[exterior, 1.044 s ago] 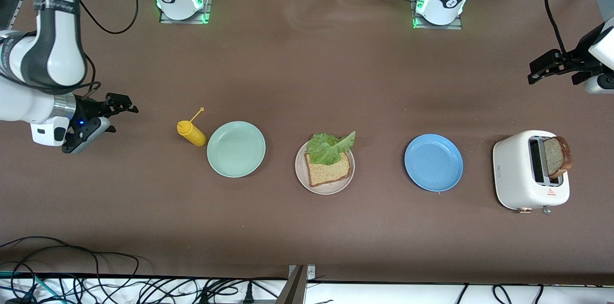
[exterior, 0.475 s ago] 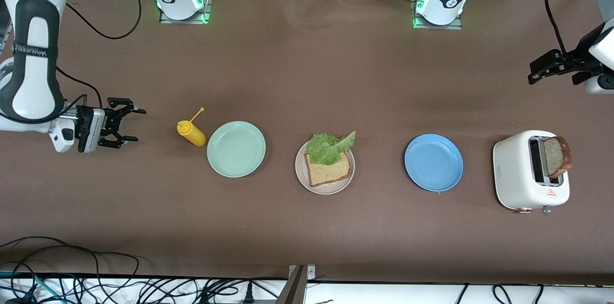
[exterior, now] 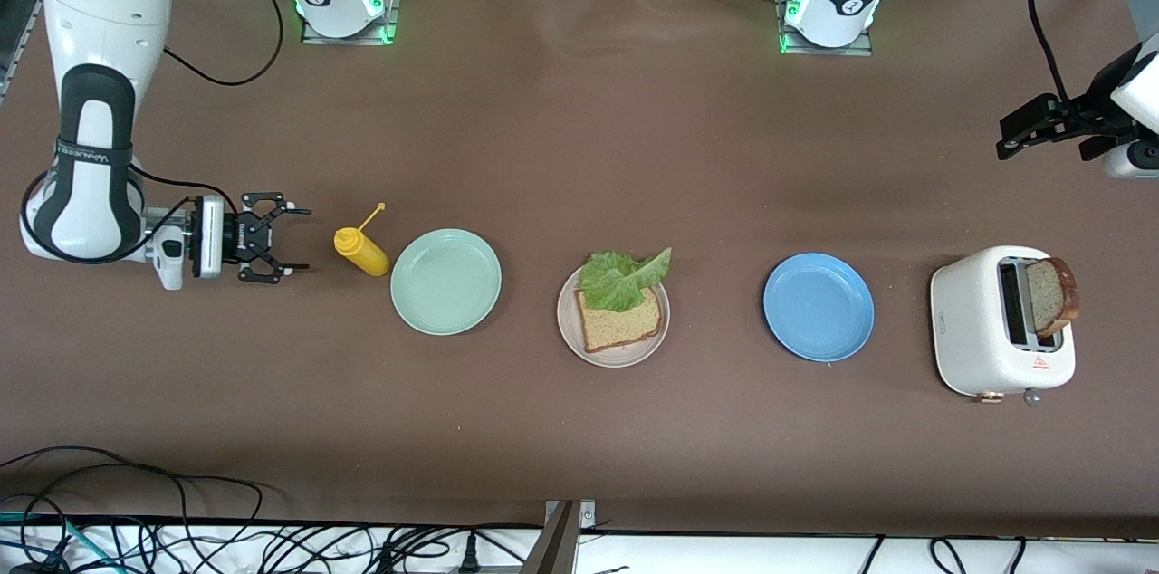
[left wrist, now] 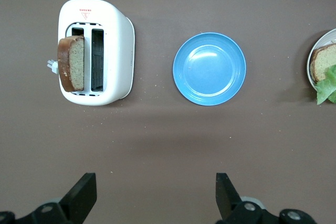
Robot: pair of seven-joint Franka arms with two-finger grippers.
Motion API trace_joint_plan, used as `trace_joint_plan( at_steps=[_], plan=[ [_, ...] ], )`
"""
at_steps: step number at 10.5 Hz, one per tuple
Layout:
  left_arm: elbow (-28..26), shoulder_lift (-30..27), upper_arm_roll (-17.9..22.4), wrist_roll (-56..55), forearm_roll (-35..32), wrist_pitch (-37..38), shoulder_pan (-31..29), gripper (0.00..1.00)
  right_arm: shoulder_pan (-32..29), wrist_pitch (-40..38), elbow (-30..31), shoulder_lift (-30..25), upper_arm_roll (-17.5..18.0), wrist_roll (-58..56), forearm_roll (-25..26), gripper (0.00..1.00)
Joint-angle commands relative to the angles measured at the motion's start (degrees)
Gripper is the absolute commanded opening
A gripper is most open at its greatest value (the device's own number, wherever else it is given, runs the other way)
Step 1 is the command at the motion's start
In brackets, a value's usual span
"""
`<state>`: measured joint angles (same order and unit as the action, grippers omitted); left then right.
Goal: Make sandwich on beige plate with both arms
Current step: 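Grasp the yellow mustard bottle with the right gripper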
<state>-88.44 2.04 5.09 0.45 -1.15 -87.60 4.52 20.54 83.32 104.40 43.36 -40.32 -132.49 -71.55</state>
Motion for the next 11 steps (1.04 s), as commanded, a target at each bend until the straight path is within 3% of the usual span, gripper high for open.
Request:
trace_joint_plan(
  at_steps=[1,4,9,10,11],
  plan=[
    [1.2,0.6,-0.1,0.9,-1.1,0.1,-0.1,1.00,-1.3,-5.4,-1.1,5.0,0.9,-8.1,-6.3,1.00],
    [1.2,0.6,-0.1,0.9,-1.1,0.1,-0.3,1.00,-2.6,-6.0,-1.3,7.3,3.3,-13.0,-12.5,1.00],
    [1.2,0.6,-0.1,0.9,-1.1,0.1,-0.4,1.00,-4.6,-5.9,-1.4,7.4,8.5,-13.0,-15.2,1.00],
    [1.2,0.5,-0.1,0.9,-1.1,0.1,-0.4,1.00,-4.6,-5.8,-1.5,7.4,8.6,-13.0,-15.6,0.98],
    [1.2,0.5,-0.1,0.9,-1.1,0.1,-0.4,1.00,-4.7,-6.0,-1.8,7.4,9.3,-13.0,-15.7,0.89]
  ],
)
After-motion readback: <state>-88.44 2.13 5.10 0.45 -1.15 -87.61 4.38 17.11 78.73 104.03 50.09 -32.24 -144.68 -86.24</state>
